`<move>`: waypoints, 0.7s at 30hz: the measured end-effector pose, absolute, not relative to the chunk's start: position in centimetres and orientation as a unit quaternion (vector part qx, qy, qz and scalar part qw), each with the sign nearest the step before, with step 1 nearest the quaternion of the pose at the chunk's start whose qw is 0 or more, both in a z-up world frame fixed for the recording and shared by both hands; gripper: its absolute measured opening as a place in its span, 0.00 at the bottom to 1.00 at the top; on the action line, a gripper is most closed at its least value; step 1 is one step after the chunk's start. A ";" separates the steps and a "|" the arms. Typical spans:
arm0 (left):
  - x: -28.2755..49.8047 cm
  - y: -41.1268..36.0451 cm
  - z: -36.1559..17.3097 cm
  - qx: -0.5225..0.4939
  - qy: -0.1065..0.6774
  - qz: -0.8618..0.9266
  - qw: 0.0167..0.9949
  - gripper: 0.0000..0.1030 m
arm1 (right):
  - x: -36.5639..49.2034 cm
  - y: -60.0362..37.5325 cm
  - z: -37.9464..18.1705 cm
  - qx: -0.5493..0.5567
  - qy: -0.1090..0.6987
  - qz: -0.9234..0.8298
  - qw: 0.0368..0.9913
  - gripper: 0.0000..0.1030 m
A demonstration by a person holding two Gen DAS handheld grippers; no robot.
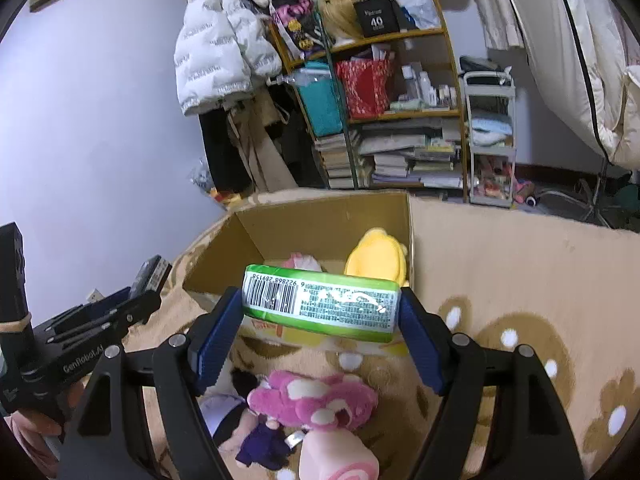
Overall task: Organize soft objects
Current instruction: 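Carry both packs over the box and release them inside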
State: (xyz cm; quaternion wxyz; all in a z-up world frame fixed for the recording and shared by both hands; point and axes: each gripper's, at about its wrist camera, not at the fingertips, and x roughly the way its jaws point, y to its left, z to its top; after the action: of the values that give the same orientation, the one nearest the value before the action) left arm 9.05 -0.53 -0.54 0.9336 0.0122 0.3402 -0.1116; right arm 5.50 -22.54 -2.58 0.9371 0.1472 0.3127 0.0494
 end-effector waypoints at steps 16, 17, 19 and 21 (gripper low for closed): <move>12.8 -2.6 1.2 0.053 0.300 -0.110 0.946 0.44 | 7.6 -22.5 -0.8 0.118 0.238 0.044 0.963 0.79; 13.0 -2.8 1.3 0.056 0.298 -0.110 0.946 0.44 | 7.5 -22.5 -0.8 0.117 0.239 0.045 0.963 0.79; 13.4 -3.0 1.4 0.057 0.296 -0.113 0.947 0.44 | 7.8 -22.3 -0.9 0.116 0.241 0.045 0.963 0.79; 13.6 -3.3 1.4 0.058 0.295 -0.117 0.946 0.44 | 8.4 -22.2 -0.9 0.114 0.244 0.046 0.962 0.79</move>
State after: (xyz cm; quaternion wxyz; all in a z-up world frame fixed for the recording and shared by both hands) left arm 13.63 -3.28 1.36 0.9464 0.0582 0.2955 -0.1167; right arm 8.42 -22.17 -0.93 0.9620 0.1144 0.2438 0.0457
